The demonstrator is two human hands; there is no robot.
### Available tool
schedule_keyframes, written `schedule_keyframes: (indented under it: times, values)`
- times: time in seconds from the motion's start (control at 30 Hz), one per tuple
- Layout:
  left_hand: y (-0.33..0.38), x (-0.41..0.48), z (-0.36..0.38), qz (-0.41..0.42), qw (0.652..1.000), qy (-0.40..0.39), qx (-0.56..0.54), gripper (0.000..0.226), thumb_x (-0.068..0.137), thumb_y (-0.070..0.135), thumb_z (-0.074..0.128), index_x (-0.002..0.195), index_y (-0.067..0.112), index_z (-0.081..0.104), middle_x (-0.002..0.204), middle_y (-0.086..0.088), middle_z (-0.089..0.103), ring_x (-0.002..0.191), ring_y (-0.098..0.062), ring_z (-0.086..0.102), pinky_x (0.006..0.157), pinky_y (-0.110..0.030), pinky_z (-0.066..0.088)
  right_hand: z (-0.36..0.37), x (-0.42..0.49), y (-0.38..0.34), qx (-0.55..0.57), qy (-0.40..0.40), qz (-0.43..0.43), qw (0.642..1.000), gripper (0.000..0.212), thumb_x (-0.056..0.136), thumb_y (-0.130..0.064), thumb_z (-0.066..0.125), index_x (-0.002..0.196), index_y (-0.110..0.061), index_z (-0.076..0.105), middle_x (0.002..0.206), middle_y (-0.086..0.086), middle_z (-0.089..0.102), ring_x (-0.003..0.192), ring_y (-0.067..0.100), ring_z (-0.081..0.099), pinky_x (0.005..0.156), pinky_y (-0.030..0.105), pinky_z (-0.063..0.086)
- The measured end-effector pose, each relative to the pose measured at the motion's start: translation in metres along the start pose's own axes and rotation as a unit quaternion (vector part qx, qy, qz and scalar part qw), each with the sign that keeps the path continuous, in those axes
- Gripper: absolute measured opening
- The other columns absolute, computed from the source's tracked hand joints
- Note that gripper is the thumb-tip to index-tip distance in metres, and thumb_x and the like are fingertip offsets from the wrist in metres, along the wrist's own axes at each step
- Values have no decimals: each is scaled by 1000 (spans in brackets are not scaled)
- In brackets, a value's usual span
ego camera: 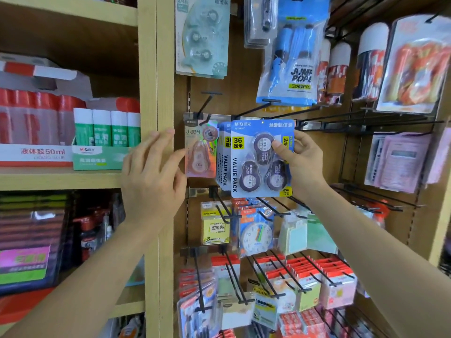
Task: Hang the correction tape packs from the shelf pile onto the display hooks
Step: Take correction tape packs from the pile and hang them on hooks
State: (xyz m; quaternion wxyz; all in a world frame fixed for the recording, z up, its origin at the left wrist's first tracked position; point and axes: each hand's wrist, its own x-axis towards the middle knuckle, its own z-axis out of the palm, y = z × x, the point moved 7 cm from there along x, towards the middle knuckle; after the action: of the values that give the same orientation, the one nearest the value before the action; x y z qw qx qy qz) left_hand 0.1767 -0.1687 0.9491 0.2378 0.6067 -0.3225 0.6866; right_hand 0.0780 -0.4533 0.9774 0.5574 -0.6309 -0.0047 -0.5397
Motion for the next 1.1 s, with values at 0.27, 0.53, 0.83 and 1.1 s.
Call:
schedule_keyframes:
  times: [0.27,0.53,0.83,1.1]
  values:
    - [1,-1,-1,2,1000,6,2,24,92,11,58,110,11,74,143,-9,58,132,-34,50,102,-47,41,2,5,-6,-3,-18,-8,1000,41,85,-16,77,122,-8,60,105,4,76,94,23,74,81,44,61]
    - [1,-1,-2,5,1000,12,7,22,92,10,59,107,11,75,143,-9,58,131,-34,51,100,-46,41,10,5,6,38,-10,18,999,36,86,-15,77,117,-5,64,107,10,75,97,30,73,85,53,59]
    - [0,-4,-1,2,1000,8,9,20,93,11,59,106,11,75,144,-9,57,131,-35,50,100,-47,41,12,9,9,73,9,77,994,39,84,-13,78,118,-3,64,109,13,74,97,34,72,85,53,59]
    - [1,-4,-2,1,1000,11,6,20,92,10,59,105,11,75,144,-9,58,132,-34,50,101,-49,42,14,16,17,3,15,94,995,26,84,-17,79,105,-5,70,92,9,76,79,25,73,77,49,62]
